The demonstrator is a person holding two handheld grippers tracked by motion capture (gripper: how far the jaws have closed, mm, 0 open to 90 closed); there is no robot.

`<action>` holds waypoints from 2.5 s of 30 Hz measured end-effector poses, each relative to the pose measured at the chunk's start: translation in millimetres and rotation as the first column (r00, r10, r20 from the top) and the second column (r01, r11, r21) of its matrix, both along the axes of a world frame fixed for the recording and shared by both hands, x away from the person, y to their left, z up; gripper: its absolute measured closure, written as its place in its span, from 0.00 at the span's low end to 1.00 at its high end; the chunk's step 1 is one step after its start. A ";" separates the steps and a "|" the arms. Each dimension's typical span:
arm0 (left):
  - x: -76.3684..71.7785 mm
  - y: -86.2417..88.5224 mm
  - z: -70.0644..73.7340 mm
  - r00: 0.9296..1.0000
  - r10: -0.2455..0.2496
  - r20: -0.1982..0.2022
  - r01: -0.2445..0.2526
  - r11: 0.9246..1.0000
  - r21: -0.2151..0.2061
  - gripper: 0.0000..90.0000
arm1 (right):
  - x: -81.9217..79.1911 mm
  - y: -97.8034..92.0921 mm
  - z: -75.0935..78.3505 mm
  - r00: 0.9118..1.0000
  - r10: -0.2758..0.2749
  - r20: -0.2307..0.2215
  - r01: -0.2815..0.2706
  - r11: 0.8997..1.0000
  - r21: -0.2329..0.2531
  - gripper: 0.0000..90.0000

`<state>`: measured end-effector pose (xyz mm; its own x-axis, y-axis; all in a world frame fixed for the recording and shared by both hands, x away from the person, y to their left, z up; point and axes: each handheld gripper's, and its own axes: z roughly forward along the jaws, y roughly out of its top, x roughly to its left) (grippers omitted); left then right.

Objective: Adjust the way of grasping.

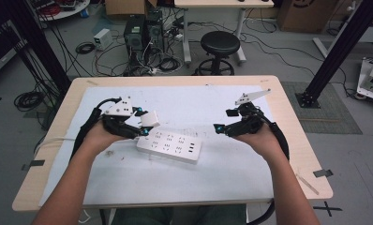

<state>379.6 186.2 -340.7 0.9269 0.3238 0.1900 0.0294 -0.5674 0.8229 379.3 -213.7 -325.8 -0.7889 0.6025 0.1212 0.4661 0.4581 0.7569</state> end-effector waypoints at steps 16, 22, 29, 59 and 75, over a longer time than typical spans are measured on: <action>-5.6 -39.9 -17.9 0.997 -0.071 0.040 0.072 0.997 -0.010 0.47 | 8.4 42.2 -11.4 0.988 0.099 -0.119 -0.089 0.992 0.087 0.18; -4.4 -45.6 -20.1 0.996 -0.078 0.046 0.079 0.997 -0.015 0.47 | 12.4 49.8 -14.7 0.982 0.119 -0.150 -0.097 0.985 0.143 0.18; -4.9 -54.4 -22.9 0.994 -0.092 0.061 0.094 0.995 -0.018 0.47 | 16.1 57.0 -17.6 0.978 0.132 -0.164 -0.107 0.983 0.152 0.18; -11.2 -76.0 -26.7 0.986 -0.128 0.110 0.128 0.992 0.010 0.47 | 24.1 81.9 -32.9 0.953 0.178 -0.246 -0.125 0.969 0.214 0.18; -17.9 -79.6 -24.4 0.971 -0.142 0.193 0.139 0.990 0.031 0.47 | 28.1 90.1 -41.7 0.914 0.254 -0.318 -0.154 0.939 0.308 0.34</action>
